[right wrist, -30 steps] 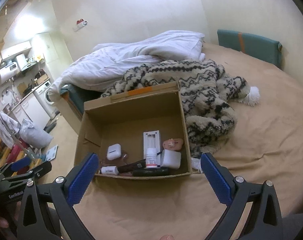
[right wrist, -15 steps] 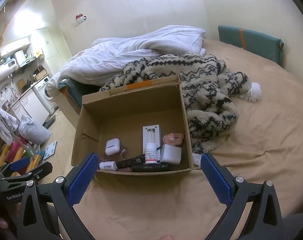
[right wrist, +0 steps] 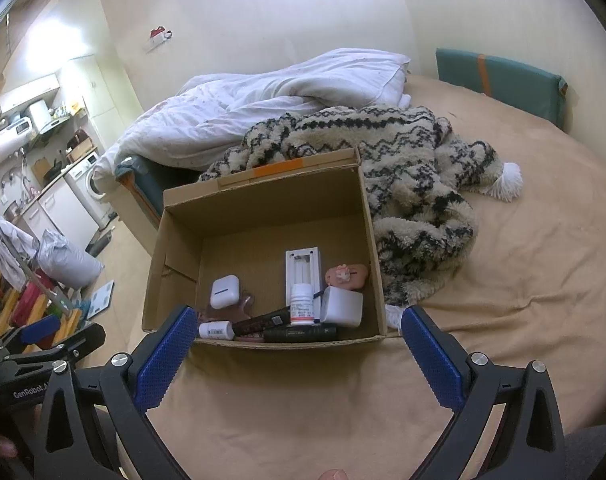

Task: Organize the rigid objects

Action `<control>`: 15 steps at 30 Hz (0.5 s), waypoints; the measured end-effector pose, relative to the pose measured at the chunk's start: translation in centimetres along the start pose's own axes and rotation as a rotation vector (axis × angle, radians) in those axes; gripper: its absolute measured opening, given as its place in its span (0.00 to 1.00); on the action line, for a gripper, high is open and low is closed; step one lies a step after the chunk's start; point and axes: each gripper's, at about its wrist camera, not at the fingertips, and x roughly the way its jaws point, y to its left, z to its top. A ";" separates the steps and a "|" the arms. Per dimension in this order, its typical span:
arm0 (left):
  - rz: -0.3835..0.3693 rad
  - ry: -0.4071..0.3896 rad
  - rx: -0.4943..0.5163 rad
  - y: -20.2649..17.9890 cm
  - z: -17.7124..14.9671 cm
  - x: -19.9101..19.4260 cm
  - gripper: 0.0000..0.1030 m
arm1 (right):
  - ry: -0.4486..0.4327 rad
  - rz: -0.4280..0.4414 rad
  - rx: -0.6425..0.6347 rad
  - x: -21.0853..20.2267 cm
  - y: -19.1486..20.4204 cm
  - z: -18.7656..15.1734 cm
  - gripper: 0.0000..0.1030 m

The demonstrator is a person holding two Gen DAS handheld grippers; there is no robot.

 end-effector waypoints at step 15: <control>-0.002 0.000 -0.001 0.0 0.0 -0.1 0.99 | -0.001 0.000 -0.001 0.0 0.0 0.0 1.00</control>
